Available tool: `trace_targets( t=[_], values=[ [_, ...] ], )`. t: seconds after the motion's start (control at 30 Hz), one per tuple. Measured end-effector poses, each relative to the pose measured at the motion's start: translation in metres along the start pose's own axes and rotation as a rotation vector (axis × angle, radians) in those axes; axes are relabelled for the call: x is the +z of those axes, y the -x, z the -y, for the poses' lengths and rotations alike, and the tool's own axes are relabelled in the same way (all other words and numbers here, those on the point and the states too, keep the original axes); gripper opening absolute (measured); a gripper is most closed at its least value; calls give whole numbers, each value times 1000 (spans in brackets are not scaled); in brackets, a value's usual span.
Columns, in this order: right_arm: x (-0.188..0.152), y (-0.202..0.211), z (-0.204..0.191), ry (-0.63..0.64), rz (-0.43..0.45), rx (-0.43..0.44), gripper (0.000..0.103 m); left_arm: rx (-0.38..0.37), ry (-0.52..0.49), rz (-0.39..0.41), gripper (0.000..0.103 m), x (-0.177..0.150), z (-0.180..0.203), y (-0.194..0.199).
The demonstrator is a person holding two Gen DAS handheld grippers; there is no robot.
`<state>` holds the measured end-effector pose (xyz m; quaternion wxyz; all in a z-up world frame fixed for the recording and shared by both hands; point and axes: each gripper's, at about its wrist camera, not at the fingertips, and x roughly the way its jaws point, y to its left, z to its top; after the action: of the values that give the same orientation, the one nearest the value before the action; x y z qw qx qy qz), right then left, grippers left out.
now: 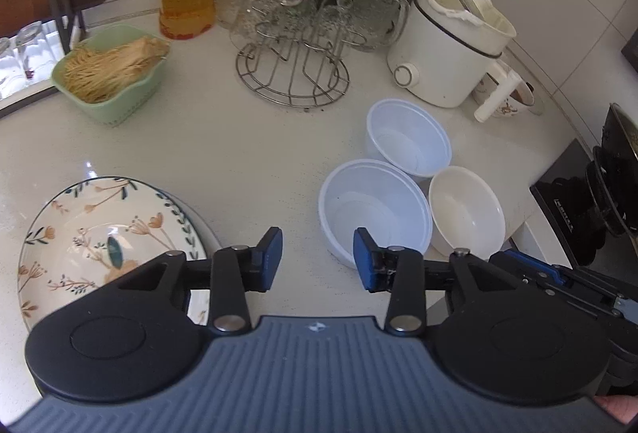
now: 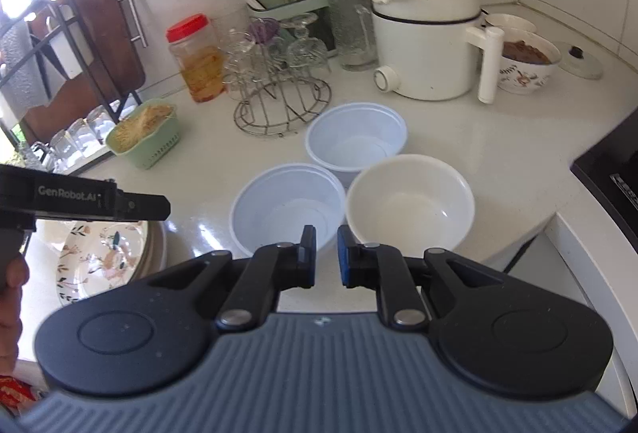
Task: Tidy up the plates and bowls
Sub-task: 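Move the left gripper toward the translucent plastic bowls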
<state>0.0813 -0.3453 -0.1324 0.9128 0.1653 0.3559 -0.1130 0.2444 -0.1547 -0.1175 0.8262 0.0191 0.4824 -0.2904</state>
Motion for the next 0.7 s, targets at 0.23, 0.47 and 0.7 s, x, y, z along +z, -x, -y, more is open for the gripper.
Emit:
trace_targets(
  t=[0.23,0.47,0.7],
  values=[
    [-4,-5,14,-53,0,-39,42,-31,-35,-34,53,8,13,-22],
    [-2,-19,17,-80,-14,-17,42,-51,-50,-33,53,21,21,-42],
    [-2,-31,16,-89,-28,12,41,-56,-38,-67,53,26,19,-67]
  ],
)
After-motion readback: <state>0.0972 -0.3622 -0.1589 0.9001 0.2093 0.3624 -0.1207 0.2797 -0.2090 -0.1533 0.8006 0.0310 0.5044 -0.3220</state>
